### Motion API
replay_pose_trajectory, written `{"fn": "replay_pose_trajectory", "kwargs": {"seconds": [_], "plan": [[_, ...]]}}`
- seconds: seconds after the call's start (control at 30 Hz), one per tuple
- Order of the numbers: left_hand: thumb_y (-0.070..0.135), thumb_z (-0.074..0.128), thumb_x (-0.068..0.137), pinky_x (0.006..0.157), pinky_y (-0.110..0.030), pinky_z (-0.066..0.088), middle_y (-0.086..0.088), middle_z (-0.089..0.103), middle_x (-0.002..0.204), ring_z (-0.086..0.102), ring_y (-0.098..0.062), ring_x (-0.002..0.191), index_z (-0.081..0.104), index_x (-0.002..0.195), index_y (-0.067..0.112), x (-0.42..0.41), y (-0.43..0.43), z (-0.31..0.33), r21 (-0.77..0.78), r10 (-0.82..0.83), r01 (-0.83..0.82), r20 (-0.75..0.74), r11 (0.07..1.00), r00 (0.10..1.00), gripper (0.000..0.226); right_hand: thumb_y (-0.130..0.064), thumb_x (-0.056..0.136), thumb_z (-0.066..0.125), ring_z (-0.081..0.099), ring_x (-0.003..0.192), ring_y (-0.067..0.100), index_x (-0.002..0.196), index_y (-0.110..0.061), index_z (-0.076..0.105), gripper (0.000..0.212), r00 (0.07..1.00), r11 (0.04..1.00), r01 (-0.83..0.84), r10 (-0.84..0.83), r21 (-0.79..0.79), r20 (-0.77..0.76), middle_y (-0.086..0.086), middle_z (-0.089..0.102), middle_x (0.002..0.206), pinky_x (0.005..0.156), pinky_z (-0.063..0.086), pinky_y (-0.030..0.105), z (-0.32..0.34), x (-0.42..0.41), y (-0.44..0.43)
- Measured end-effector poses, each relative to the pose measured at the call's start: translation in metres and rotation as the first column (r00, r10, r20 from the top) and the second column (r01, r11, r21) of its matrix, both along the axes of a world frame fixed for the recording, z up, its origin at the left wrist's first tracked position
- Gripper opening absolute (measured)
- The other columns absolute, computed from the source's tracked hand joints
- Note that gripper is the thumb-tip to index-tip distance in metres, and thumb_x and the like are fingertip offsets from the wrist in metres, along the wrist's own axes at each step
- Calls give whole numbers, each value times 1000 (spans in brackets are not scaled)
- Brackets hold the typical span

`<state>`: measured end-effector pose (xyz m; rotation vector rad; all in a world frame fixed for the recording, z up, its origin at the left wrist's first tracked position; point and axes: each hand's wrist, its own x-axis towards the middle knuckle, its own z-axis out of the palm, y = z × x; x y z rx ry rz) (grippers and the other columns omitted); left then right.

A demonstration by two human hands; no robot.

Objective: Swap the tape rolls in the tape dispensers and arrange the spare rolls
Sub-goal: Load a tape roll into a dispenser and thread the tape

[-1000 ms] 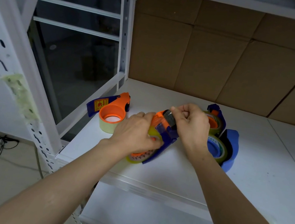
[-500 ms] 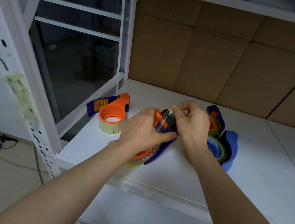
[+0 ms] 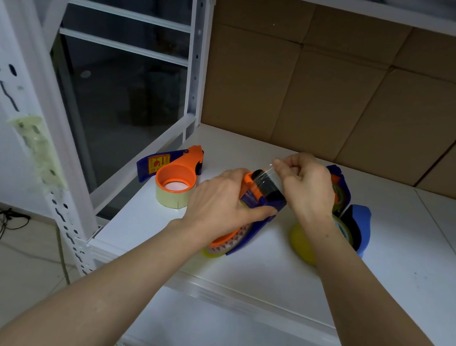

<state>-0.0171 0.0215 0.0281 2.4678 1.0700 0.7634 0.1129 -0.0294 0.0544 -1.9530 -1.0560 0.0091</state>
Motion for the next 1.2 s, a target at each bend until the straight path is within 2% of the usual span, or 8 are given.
{"fn": "replay_pose_trajectory", "kwargs": {"seconds": [0.2,0.47,0.57,0.67,0.87,1.0,1.1,1.2], "plan": [[70,63,66,75,-36,54,2,63,110,62,-22,97,51,120,26,-5,0,-1,-5,16,-16,28,1000,999,71,-32,87,59,55,54,21,66,-27,52,23,979,994,-3,25,111,-200,1,55,51,73,55,45,12,13,4],[71,62,66,73,-31,54,5,62,113,61,-17,96,49,122,27,-10,0,-3,-3,31,-31,72,1000,997,72,-30,85,63,50,51,18,64,-23,54,24,961,987,-11,55,161,-272,3,52,51,65,49,37,13,16,12],[70,64,66,74,-31,53,6,61,113,60,-16,99,50,121,28,-12,2,-7,-35,48,-44,102,998,994,71,-27,88,61,48,49,16,76,-13,60,18,930,991,-21,68,132,-361,4,51,52,60,46,32,1,15,14],[69,65,64,75,-32,53,7,61,111,60,-15,98,52,118,29,-14,1,-10,-49,52,-45,150,998,987,68,-23,89,62,45,43,10,94,-4,60,20,837,989,-21,99,149,-539,4,49,54,48,44,23,-13,12,14],[67,67,64,75,-30,52,6,61,112,60,-14,98,53,117,28,-15,3,-18,-48,35,-26,199,999,979,68,-15,87,62,51,37,10,85,-1,60,14,531,995,-7,84,95,-843,3,58,48,35,41,18,-37,2,14],[69,65,65,78,-28,52,5,61,113,59,-12,99,51,120,26,-16,6,-21,-49,29,-20,205,999,978,70,-4,88,51,66,69,21,79,-5,64,16,435,994,-72,102,79,-895,11,70,71,62,57,30,-46,-7,18],[71,63,64,77,-27,52,5,61,113,59,-12,99,51,120,26,-15,6,-22,-49,17,-7,209,999,978,73,-14,89,50,66,94,29,99,-2,67,23,283,981,-151,160,121,-946,18,69,100,90,53,41,-48,-12,18],[68,67,65,79,-28,52,7,60,114,58,-11,100,51,120,28,-15,7,-22,-72,24,-8,220,997,975,70,-20,89,49,64,100,30,111,-2,65,32,199,977,-176,157,122,-967,18,68,106,94,51,42,-49,-15,19]]}}
